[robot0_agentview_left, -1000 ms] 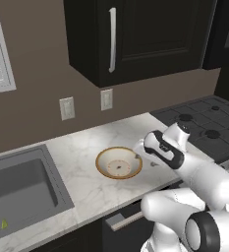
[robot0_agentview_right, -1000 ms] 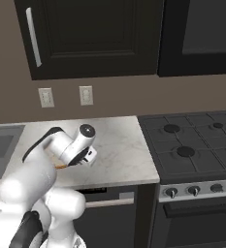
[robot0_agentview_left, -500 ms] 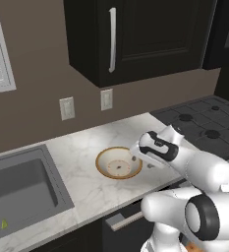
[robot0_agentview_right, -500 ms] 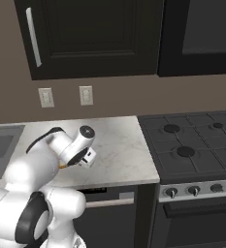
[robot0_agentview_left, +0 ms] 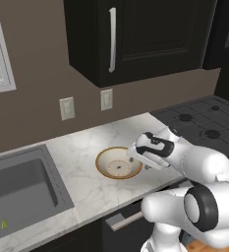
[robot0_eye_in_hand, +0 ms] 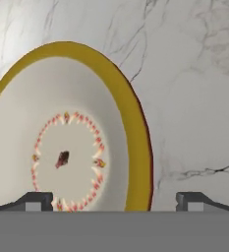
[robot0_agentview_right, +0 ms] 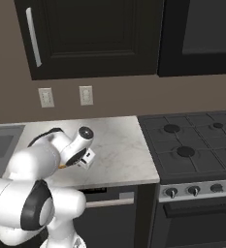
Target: Clear the mugs and bowl far away from the sink.
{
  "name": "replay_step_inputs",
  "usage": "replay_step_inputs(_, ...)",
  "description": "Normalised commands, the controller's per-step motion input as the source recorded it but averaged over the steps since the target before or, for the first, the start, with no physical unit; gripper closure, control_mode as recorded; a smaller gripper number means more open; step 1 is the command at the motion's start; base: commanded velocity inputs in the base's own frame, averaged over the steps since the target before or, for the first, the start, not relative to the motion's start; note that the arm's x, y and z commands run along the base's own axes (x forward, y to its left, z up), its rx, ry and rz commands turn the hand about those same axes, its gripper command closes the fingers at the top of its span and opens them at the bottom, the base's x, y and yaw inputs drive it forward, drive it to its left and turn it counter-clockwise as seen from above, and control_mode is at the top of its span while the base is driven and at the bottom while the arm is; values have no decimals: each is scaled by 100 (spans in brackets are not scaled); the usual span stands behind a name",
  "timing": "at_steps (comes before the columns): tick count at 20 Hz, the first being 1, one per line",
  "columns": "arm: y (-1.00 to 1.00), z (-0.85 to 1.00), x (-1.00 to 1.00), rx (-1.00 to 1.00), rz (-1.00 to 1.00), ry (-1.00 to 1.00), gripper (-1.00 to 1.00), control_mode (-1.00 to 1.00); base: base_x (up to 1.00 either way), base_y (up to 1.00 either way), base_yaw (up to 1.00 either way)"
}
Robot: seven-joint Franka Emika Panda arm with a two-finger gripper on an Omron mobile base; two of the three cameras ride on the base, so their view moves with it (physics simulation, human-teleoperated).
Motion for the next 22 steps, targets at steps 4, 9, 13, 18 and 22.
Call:
replay_step_inputs(4, 16, -20, 15, 0, 0, 0, -100, -100, 0, 0, 0)
replay_step_inputs(9, 18, -25, 19, 0, 0, 0, -100, -100, 0, 0, 0)
replay_step_inputs(13, 7, -30, 14, 0, 0, 0, -100, -100, 0, 0, 0)
replay_step_inputs(18, 2, -28, 12, 0, 0, 0, -100, -100, 0, 0, 0)
replay_step_inputs(22, 7, -15, 10, 0, 0, 0, 100, -100, 0, 0, 0)
